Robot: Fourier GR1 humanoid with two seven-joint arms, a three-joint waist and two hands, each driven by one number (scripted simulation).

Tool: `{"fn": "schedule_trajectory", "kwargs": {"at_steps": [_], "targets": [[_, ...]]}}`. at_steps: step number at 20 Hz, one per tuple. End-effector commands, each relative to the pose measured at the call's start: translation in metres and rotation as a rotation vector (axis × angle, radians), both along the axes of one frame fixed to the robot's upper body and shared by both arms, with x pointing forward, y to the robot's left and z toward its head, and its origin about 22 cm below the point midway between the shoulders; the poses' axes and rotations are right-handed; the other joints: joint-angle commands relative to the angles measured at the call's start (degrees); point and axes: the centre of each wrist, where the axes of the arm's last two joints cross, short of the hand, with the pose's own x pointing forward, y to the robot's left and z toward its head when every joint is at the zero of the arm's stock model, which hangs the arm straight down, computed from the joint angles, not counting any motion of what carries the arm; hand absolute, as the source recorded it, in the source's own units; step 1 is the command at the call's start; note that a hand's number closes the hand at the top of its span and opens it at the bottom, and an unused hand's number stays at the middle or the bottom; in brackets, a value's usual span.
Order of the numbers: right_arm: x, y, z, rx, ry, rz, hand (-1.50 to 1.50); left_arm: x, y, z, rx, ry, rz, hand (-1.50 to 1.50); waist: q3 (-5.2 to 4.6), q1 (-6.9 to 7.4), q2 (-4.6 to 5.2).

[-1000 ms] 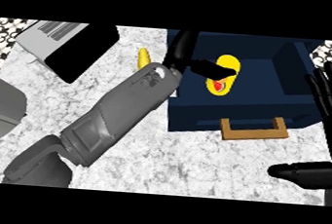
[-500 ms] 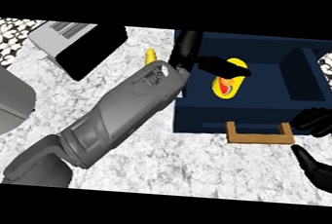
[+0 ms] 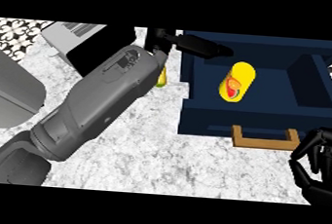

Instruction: Pick up the cup, place it into the drawer and close the drawer

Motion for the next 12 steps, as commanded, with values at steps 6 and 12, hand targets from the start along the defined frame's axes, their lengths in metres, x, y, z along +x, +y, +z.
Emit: {"fn": "schedule_trajectory", "kwargs": {"at_steps": [6,12], "targets": [[0.006,0.024,-0.026,-0.156,0.003,-0.116,1.50,-0.014,0.076,-0.006,-0.035,0.009,0.044,-1.50,0.01,1.32,-0.15],[0.035,0.051,-0.038,-0.367,-0.036,-0.124,1.50,-0.034,0.112,-0.011,-0.087,0.041,0.028,-1.50,0.01,2.81,-0.29]]}}
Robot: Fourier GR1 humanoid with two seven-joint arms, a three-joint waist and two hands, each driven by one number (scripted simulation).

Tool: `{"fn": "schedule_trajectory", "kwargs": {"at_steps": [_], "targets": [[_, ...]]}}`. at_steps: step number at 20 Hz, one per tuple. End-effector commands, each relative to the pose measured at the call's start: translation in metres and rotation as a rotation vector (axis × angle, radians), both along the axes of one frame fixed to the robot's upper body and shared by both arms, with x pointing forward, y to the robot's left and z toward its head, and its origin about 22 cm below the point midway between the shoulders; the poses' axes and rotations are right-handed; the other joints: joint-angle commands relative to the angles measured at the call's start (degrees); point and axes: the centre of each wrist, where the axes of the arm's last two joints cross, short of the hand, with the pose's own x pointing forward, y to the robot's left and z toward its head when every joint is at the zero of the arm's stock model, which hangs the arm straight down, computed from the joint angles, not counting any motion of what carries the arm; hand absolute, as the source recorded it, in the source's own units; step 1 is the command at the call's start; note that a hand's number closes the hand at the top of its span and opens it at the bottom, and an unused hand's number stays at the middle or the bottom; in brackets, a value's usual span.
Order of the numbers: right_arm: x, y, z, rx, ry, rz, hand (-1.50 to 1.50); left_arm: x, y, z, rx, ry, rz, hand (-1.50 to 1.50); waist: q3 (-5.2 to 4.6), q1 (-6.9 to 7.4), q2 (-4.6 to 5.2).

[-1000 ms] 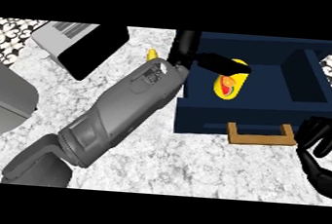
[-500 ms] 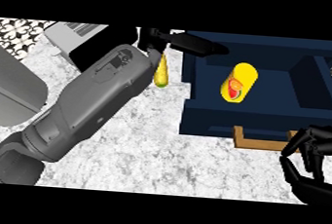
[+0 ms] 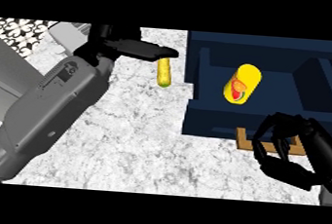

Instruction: Pick up the cup, place it into the drawer and close the drawer

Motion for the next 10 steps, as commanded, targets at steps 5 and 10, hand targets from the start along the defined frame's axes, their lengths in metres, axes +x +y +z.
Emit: {"fn": "schedule_trajectory", "kwargs": {"at_steps": [5,10], "targets": [[0.032,0.022,-0.044,-0.371,0.002,0.008,1.50,-0.031,0.048,-0.025,-0.024,0.029,-0.004,-1.50,0.03,1.74,0.19],[0.060,0.034,-0.076,-0.516,-0.038,0.020,1.50,-0.045,0.082,-0.023,-0.016,0.006,0.027,-1.50,0.07,0.88,0.33]]}}
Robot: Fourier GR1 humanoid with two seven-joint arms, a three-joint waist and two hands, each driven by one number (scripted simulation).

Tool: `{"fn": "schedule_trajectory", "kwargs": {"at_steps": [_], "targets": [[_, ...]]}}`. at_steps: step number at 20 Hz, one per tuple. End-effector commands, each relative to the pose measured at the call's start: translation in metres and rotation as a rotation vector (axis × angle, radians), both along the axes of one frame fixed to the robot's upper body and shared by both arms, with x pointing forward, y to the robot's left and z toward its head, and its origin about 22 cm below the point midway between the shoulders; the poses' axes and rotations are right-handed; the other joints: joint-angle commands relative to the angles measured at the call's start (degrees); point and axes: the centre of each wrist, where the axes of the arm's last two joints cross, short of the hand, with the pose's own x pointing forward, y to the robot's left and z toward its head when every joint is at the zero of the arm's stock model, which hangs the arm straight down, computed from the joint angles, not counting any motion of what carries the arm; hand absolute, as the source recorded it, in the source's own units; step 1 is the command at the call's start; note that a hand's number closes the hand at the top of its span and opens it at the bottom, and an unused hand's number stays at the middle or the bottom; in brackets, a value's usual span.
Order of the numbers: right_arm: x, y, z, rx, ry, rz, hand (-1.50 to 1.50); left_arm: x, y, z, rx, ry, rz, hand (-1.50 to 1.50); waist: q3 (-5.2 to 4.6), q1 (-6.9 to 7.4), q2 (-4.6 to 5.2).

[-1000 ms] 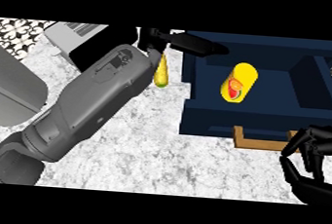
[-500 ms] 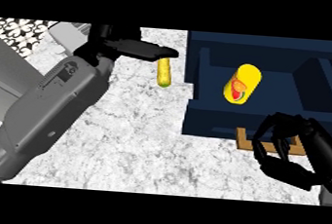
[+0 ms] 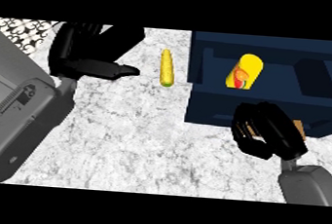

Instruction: Pick up the cup, place it into the drawer and close the drawer

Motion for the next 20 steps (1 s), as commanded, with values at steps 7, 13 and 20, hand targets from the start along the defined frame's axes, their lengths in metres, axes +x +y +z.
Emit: {"fn": "schedule_trajectory", "kwargs": {"at_steps": [7,13,20], "targets": [[0.069,0.017,-0.065,-0.158,0.013,-0.014,1.50,-0.036,0.047,-0.010,-0.019,0.005,0.008,-1.50,0.11,0.11,0.46],[0.110,-0.002,-0.057,-0.104,0.034,-0.027,1.50,-0.041,0.081,-0.031,-0.022,-0.003,0.020,-1.50,0.10,0.07,0.92],[0.139,-0.007,-0.038,-0.087,0.090,-0.092,1.50,-0.041,0.077,-0.028,-0.019,-0.007,-0.007,-1.50,0.18,1.70,1.78]]}}
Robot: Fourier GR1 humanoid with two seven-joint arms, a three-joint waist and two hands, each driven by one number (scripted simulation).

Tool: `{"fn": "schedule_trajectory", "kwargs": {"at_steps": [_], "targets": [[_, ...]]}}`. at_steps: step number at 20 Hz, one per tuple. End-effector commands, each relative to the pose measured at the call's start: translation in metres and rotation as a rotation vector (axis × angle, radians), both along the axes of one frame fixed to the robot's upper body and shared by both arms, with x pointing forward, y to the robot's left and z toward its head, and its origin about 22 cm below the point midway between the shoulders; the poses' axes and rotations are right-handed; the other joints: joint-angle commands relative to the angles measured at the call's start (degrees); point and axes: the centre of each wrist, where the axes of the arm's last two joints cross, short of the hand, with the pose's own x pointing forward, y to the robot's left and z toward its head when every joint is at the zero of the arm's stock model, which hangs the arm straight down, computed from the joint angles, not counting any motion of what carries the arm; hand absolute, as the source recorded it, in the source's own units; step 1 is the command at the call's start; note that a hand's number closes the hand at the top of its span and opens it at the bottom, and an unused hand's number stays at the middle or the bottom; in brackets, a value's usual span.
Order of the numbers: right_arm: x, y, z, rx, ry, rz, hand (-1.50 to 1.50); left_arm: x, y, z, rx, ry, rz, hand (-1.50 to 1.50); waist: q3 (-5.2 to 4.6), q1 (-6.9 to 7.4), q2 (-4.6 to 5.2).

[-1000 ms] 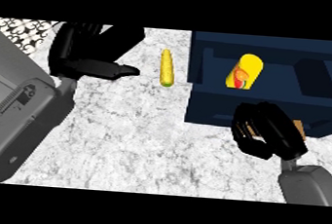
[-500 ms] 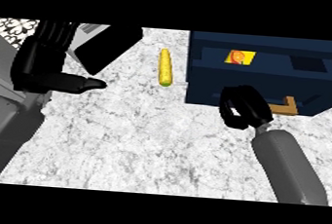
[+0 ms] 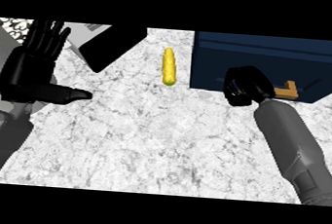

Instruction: Pick up the cup, place it into the drawer and close the drawer

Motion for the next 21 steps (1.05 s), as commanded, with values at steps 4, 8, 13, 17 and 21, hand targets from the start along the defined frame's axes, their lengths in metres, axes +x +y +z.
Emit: {"fn": "schedule_trajectory", "kwargs": {"at_steps": [4,8,13,17,21], "targets": [[0.016,-0.030,0.016,0.011,0.069,-0.077,1.50,0.000,0.011,-0.007,-0.005,0.011,-0.038,-1.50,0.27,1.53,1.65],[0.023,-0.047,0.035,0.068,0.054,-0.104,1.50,-0.007,0.005,-0.013,-0.022,0.011,-0.083,-1.50,0.31,2.61,1.87],[0.024,-0.052,0.039,0.103,0.051,-0.108,1.50,-0.001,0.009,-0.005,-0.027,0.001,-0.099,-1.50,0.34,3.22,2.28],[0.026,-0.054,0.045,0.157,0.028,-0.103,1.50,-0.005,0.001,-0.018,-0.038,0.023,-0.115,-1.50,0.34,3.48,2.42],[0.023,-0.062,0.041,0.150,0.027,-0.102,1.50,-0.003,-0.008,-0.023,-0.038,0.024,-0.104,-1.50,0.37,3.26,2.58]]}}
